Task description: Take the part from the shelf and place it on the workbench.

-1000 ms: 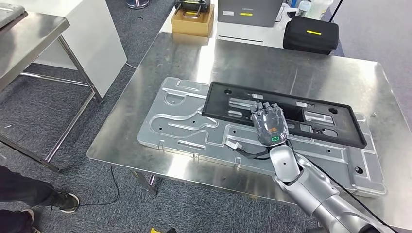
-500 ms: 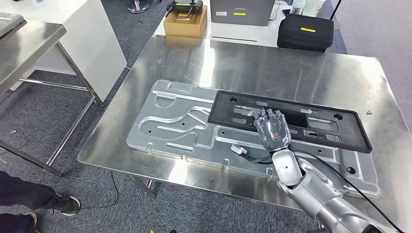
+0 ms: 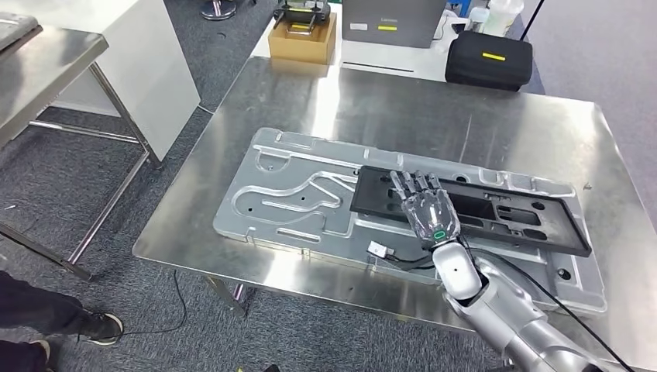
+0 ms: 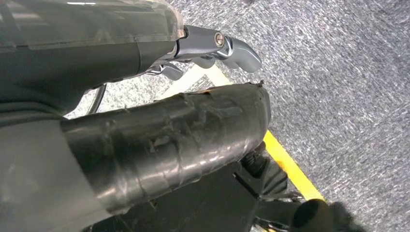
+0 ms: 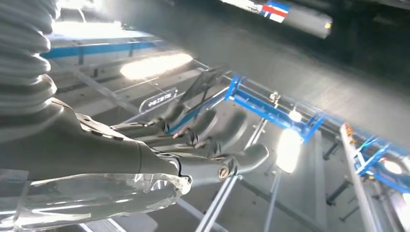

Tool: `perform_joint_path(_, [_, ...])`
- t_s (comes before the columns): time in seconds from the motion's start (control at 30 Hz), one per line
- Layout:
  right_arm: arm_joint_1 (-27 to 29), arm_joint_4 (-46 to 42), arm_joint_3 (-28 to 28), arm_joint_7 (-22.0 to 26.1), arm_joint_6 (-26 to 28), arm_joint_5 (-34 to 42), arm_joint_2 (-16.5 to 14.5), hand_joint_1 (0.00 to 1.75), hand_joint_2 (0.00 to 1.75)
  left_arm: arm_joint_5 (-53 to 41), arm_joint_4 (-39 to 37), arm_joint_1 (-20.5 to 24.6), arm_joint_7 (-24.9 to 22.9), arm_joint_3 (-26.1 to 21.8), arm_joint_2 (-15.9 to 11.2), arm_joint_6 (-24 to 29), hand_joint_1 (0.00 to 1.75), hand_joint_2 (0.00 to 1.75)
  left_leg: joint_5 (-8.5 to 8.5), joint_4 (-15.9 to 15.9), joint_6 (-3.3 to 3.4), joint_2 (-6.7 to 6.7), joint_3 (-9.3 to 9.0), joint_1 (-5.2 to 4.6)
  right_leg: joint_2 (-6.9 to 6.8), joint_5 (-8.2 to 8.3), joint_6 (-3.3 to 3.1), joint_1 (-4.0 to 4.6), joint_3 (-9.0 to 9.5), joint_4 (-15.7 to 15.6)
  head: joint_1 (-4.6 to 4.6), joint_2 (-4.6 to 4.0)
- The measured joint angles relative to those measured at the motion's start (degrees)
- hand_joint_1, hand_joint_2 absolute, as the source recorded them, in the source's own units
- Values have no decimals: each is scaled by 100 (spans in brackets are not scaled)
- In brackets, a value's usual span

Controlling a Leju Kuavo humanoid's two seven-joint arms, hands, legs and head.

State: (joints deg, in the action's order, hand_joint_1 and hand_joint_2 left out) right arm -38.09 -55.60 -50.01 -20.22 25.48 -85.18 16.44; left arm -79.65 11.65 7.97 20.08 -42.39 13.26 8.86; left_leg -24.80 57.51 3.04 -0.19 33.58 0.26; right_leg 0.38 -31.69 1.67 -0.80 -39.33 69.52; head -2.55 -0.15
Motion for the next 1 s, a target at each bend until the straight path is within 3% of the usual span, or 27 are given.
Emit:
perform_joint_path(0.03, [49, -15, 24, 21, 33, 0, 27, 0, 0, 11, 0, -10, 2, 1, -2, 3, 0, 0, -1, 4, 2, 0, 2, -1, -1, -101, 19, -10, -128, 282, 0, 0])
perform_joint_path(0.07, [114, -58, 65, 40, 67, 1, 58, 0, 0, 22, 0, -21, 7, 1, -4, 7, 0, 0, -4, 10, 3, -3, 2, -1, -3, -100, 35, -23, -177, 399, 1, 0])
perform_joint_path(0.1, [189, -133, 120, 66, 97, 1, 99, 0, 0, 37, 0, -31, 13, 1, -5, 11, 0, 0, -11, 23, -1, -7, 2, 1, -5, 9, 46, -38, -120, 299, 0, 0])
perform_joint_path(0.2, [390, -475, 328, 144, 153, 1, 252, 0, 0, 98, 0, -57, 34, -1, -7, 23, 0, 0, -56, 92, -53, -23, 10, -3, -23, 457, 38, -55, 394, -697, -1, 0])
perform_joint_path(0.27, [526, -749, 419, 164, 139, 0, 384, 0, 0, 139, 0, -69, 46, -2, -10, 38, 0, 0, -76, 118, -110, -25, 21, -17, -23, 512, -16, -24, 537, -1009, 1, 0])
perform_joint_path(0.37, [812, -1322, 539, 161, 48, 0, 706, 0, 0, 222, 0, -98, 81, -4, -15, 85, 0, 0, -108, 140, -194, -23, 34, -14, -17, 539, -110, -21, 541, -1042, 4, 0])
perform_joint_path(0.43, [1028, -1790, 643, 121, -6, 0, 1023, 0, 0, 281, 0, -128, 114, -18, -22, 130, 0, 0, -350, 462, -241, -17, 169, -5, -35, 557, -173, -46, 553, -1074, 8, 0])
perform_joint_path(0.53, [1664, -2629, 1064, 293, -72, 1, 1578, 0, 0, 392, 0, -187, 153, -63, -38, 209, 0, 0, -896, 1522, -281, -11, 625, 14, -101, 541, -221, -30, 560, -1076, 9, 0])
perform_joint_path(0.57, [2009, -2932, 1356, 467, -14, 5, 1698, 0, 0, 424, 0, -215, 165, -78, -46, 240, 0, 0, -931, 1709, -288, -10, 704, 20, -125, 530, -226, -23, 565, -1075, 9, 0])
perform_joint_path(0.6, [2395, -3252, 1715, 681, 121, 14, 1756, 0, 0, 456, 0, -248, 176, -91, -56, 274, 0, 0, -860, 1695, -289, -10, 688, 26, -142, 519, -228, -18, 572, -1073, 9, 0])
perform_joint_path(0.63, [2783, -3558, 2101, 901, 337, 38, 1741, 0, 0, 482, 0, -278, 184, -104, -65, 310, 0, 0, -693, 1460, -283, -10, 565, 32, -147, 506, -222, -16, 585, -1072, 9, 0])
perform_joint_path(0.7, [3442, -4108, 2815, 1354, 900, 253, 1533, 0, 0, 518, 0, -319, 191, -138, -77, 384, 0, 0, -334, 693, -243, -17, 179, 31, -132, 475, -198, -6, 610, -1063, 9, 0])
perform_joint_path(0.77, [3891, -4539, 3311, 1924, 1296, 801, 1168, 0, 0, 542, 0, -329, 198, -179, -79, 458, 0, 0, -230, 209, -200, -24, -57, 17, -102, 460, -150, 10, 604, -1047, 7, 0])
perform_joint_path(0.9, [4453, -5187, 3969, 3424, 1417, 2524, 191, 0, 0, 565, 0, -358, 191, -218, -78, 663, 0, 0, -218, 65, -99, -12, -133, 19, -80, 405, -32, -14, 584, -983, 5, 0])
perform_joint_path(0.93, [4536, -5294, 4101, 3661, 1421, 2851, -27, 0, 0, 567, 0, -362, 188, -221, -75, 698, 0, 0, -199, 32, -64, -5, -152, 29, -75, 293, -10, -23, 522, -826, 4, 0])
perform_joint_path(1.0, [4667, -5442, 4293, 3949, 1426, 3311, -362, 0, 0, 572, 0, -364, 185, -228, -69, 736, 0, 0, -185, 9, -26, 5, -165, 29, -65, -69, 17, -35, 228, -177, 1, 0])
